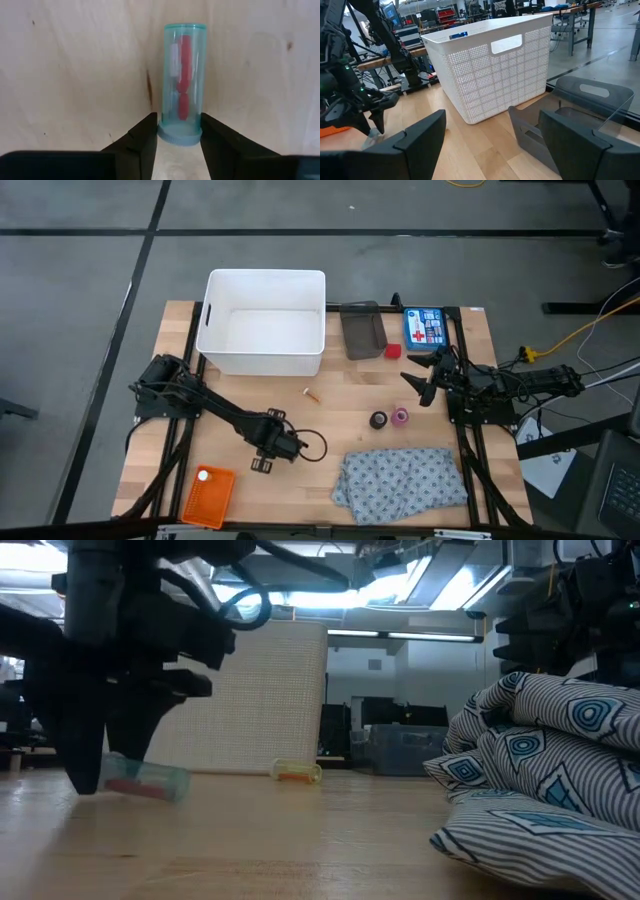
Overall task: Pick & place medical supplies in basket/bin
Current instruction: Adjust the blue pill bottle, then put the yellow pill bottle into the orange bin
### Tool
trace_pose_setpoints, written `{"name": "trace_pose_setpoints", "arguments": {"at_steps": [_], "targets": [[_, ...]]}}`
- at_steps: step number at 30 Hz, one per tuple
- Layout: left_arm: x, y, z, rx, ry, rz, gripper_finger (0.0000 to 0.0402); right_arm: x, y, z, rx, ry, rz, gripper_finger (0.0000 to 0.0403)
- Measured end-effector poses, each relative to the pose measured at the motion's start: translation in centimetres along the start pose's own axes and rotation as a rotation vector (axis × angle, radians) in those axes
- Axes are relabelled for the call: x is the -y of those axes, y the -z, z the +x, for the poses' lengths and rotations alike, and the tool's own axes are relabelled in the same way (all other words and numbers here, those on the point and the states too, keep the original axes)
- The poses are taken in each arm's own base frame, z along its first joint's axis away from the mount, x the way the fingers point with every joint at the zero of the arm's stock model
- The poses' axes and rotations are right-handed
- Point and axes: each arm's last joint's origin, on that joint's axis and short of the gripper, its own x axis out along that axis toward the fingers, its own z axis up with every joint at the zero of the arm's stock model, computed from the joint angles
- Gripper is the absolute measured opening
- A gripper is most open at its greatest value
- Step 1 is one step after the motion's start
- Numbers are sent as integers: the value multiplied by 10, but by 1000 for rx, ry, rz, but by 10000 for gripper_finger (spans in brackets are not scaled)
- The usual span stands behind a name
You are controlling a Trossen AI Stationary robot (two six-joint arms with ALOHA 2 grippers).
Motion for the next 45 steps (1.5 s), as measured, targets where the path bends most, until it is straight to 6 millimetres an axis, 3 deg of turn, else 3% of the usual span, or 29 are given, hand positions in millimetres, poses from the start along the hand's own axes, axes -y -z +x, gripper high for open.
{"name": "trace_pose_setpoints", "arguments": {"at_steps": [11,18,22,26,35,45], "targets": [[-1,-2,0,27,-62,-9,188,0,0,0,-2,0,-2,317],[-1,-2,0,27,-61,-20,192,0,1,0,-6,-5,-3,317],[-1,0,-2,14,-64,-16,193,-3,1,0,-35,-116,44,317],[-1,2,-15,43,-112,-12,193,-9,-2,0,-43,-251,94,317],[-3,10,-62,182,-133,-101,198,-17,-7,8,-5,-307,93,317],[-6,19,-81,240,-260,-136,198,-33,12,44,-142,-241,134,317]]}}
